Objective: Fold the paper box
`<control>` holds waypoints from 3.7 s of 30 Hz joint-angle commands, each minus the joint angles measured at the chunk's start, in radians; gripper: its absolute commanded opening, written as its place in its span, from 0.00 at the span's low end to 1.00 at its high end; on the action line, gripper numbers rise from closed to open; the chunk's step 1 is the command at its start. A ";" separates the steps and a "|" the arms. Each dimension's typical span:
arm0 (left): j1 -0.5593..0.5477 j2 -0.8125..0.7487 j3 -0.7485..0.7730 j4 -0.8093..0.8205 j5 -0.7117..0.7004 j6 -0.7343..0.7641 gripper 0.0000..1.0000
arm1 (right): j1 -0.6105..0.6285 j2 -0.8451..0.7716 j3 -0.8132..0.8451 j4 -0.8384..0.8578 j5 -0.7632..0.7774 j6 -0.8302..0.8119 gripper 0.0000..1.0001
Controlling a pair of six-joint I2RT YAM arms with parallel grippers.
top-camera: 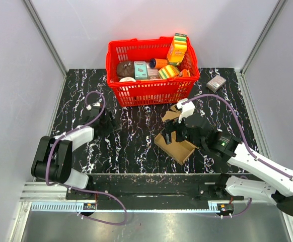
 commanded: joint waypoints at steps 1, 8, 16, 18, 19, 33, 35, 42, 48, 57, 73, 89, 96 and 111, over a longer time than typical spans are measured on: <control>0.006 0.037 0.038 0.028 -0.043 0.000 0.72 | -0.001 -0.011 0.014 0.029 -0.008 -0.019 0.94; 0.006 0.057 0.016 0.063 -0.057 -0.010 0.61 | 0.001 -0.018 0.002 0.053 -0.011 -0.024 0.94; 0.006 0.056 -0.001 0.083 -0.040 -0.011 0.43 | 0.001 -0.016 0.000 0.053 -0.014 -0.028 0.94; 0.006 0.054 -0.004 0.083 -0.037 -0.008 0.33 | 0.001 -0.018 -0.006 0.052 -0.022 -0.027 0.94; 0.006 0.054 -0.002 0.083 -0.035 -0.008 0.31 | -0.001 -0.019 -0.007 0.053 -0.024 -0.027 0.94; 0.006 0.056 -0.008 0.111 -0.024 -0.014 0.20 | 0.001 -0.030 -0.024 0.052 -0.036 -0.024 0.93; 0.006 0.053 -0.014 0.116 -0.023 -0.017 0.18 | 0.001 -0.028 -0.027 0.052 -0.040 -0.024 0.93; 0.006 0.042 -0.013 0.123 -0.021 -0.020 0.05 | 0.001 -0.025 -0.027 0.052 -0.047 -0.024 0.93; 0.006 0.027 -0.014 0.134 0.009 -0.025 0.00 | 0.001 -0.027 -0.032 0.052 -0.050 -0.019 0.93; -0.003 -0.185 -0.045 0.090 0.132 0.023 0.00 | 0.001 -0.086 -0.026 0.033 0.056 -0.016 0.93; -0.549 -0.342 0.064 0.137 0.341 0.147 0.00 | 0.001 -0.246 0.123 -0.122 0.279 -0.076 0.93; -0.664 0.175 0.423 0.091 0.473 0.296 0.02 | 0.001 -0.317 0.094 -0.183 0.271 -0.013 0.93; -0.666 0.229 0.456 0.007 0.483 0.351 0.29 | 0.001 -0.301 0.091 -0.191 0.272 -0.019 0.93; -0.602 0.099 0.424 -0.003 0.290 0.330 0.52 | -0.022 -0.119 0.178 -0.393 0.450 0.148 0.93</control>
